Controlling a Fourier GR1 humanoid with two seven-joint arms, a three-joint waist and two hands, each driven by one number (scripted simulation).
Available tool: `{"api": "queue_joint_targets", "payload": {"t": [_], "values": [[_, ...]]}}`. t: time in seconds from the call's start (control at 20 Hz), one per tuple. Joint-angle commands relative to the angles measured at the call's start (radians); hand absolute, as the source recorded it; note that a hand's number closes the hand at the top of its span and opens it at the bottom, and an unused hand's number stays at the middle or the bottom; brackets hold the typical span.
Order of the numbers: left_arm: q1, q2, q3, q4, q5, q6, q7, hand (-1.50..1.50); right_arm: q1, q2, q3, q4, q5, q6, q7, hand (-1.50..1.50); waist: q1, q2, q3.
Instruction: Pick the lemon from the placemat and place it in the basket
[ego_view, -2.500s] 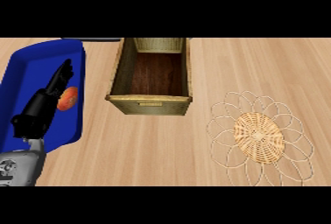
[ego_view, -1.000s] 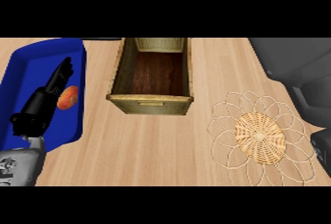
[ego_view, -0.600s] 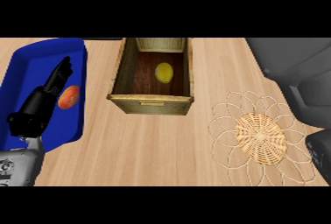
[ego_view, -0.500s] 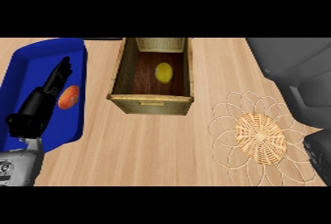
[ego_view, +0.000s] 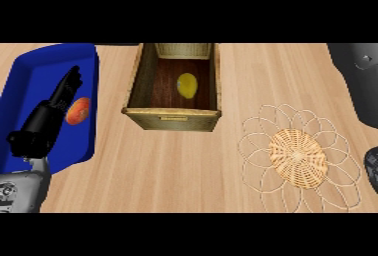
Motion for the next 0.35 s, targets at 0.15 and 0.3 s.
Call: {"api": "queue_joint_targets", "payload": {"t": [0.15,0.3], "values": [[0.007,-0.005,-0.016,-0.023,-0.014,-0.002,0.011,0.00,0.054,-0.161,-0.097,0.017,-0.028,-0.149,-0.018,-1.50,0.004,0.003,0.001],[0.030,0.028,0.022,0.010,0.006,-0.027,-0.039,0.00,0.105,-0.235,-0.123,0.001,-0.046,-0.139,-0.041,-1.50,-0.010,-0.002,0.001]]}}
